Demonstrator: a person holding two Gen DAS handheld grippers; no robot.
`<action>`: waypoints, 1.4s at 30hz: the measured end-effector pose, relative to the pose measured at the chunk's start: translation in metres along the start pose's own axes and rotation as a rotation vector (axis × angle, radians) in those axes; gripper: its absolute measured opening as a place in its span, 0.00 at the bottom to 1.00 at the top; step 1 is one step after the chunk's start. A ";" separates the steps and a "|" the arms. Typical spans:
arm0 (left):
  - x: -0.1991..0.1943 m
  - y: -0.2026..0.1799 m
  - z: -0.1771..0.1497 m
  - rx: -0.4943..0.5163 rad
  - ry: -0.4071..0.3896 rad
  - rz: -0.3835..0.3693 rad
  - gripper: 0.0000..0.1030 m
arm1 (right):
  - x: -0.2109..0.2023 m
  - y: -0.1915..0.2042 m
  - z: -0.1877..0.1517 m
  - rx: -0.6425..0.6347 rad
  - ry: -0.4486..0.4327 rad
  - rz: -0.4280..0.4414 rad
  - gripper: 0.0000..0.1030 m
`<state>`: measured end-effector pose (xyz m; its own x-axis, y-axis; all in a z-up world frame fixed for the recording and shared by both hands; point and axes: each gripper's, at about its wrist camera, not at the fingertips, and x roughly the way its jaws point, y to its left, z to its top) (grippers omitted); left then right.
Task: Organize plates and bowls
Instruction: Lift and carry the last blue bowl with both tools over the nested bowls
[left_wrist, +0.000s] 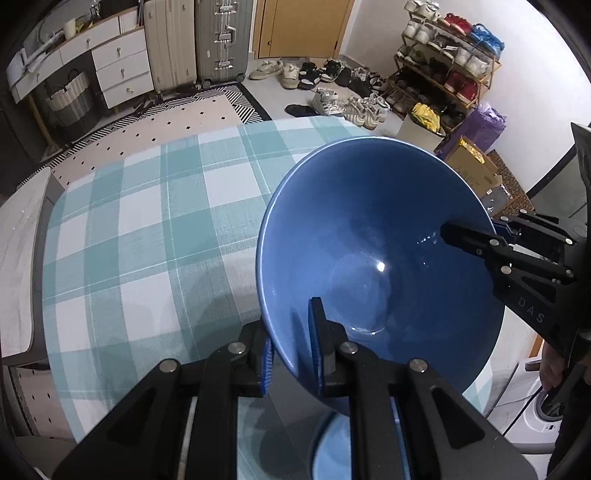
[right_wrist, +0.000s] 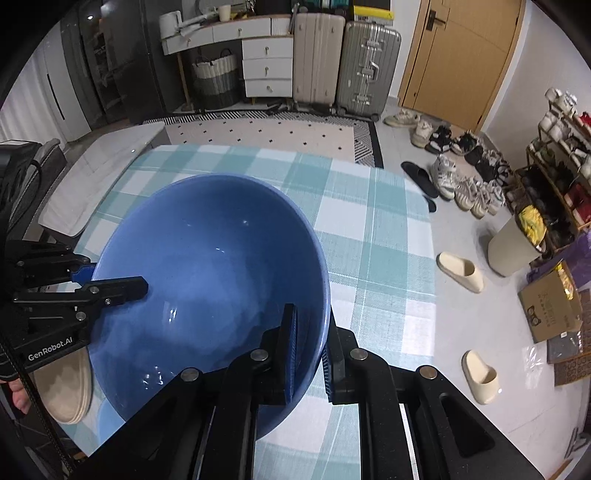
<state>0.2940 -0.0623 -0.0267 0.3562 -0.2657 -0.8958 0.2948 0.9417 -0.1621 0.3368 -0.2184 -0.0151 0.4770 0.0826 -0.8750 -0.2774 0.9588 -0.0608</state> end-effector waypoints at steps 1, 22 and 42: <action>-0.006 -0.002 -0.003 0.001 -0.009 -0.001 0.14 | -0.007 0.002 -0.002 -0.003 -0.007 -0.004 0.11; -0.051 -0.032 -0.103 0.044 -0.037 -0.004 0.14 | -0.099 0.047 -0.104 0.040 -0.037 0.048 0.11; -0.005 -0.044 -0.151 0.125 0.033 0.124 0.19 | -0.068 0.072 -0.160 0.032 -0.021 0.049 0.11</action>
<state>0.1452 -0.0709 -0.0777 0.3678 -0.1401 -0.9193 0.3595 0.9332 0.0016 0.1506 -0.1987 -0.0367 0.4809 0.1354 -0.8662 -0.2744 0.9616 -0.0020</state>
